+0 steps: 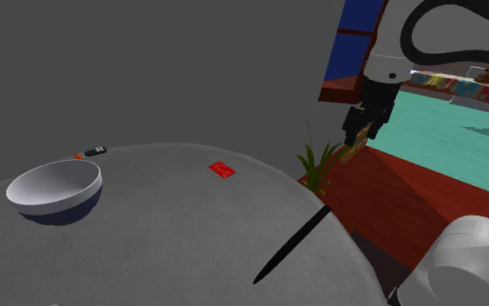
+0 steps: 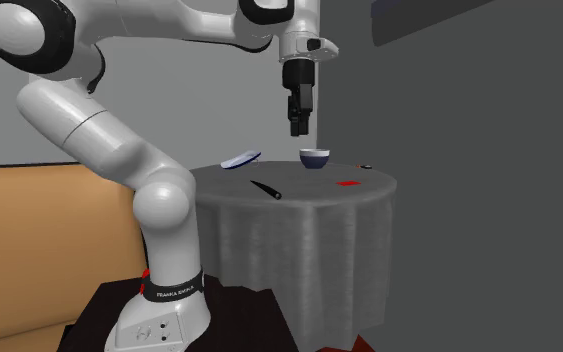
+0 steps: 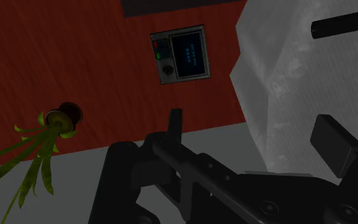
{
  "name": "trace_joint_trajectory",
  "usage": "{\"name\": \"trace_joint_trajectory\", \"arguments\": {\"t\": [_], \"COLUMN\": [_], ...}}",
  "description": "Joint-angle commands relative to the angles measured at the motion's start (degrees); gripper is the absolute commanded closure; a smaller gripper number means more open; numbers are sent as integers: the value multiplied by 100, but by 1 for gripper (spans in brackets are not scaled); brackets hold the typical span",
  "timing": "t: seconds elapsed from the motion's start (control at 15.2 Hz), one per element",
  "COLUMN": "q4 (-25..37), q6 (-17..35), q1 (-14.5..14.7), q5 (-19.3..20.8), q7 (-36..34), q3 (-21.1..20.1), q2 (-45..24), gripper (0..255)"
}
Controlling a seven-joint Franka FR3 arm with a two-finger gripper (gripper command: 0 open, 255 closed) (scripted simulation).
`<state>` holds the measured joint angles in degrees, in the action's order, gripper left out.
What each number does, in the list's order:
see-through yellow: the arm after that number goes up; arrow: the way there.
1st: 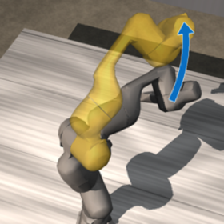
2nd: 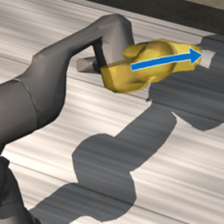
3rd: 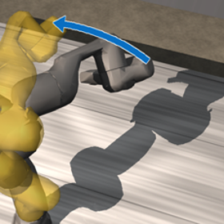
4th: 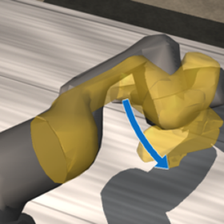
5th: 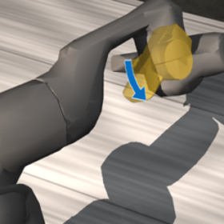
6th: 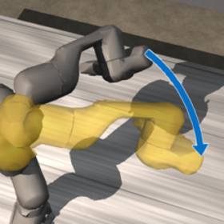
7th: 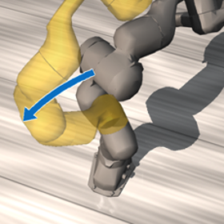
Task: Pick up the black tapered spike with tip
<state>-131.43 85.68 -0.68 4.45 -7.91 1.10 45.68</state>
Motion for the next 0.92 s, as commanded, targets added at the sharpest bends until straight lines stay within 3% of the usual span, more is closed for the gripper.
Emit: {"name": "trace_joint_trajectory", "arguments": {"t": [0.0, 0.4, 0.86], "q4": [0, -988, -1570], "q6": [0, 60, 240], "q1": [0, -428, -839], "q5": [0, -768, -2033], "q7": [0, -2249, -4935], "q3": [0, -965, -2401], "q2": [0, 969, 1551], "gripper": [0, 0, 0]}}
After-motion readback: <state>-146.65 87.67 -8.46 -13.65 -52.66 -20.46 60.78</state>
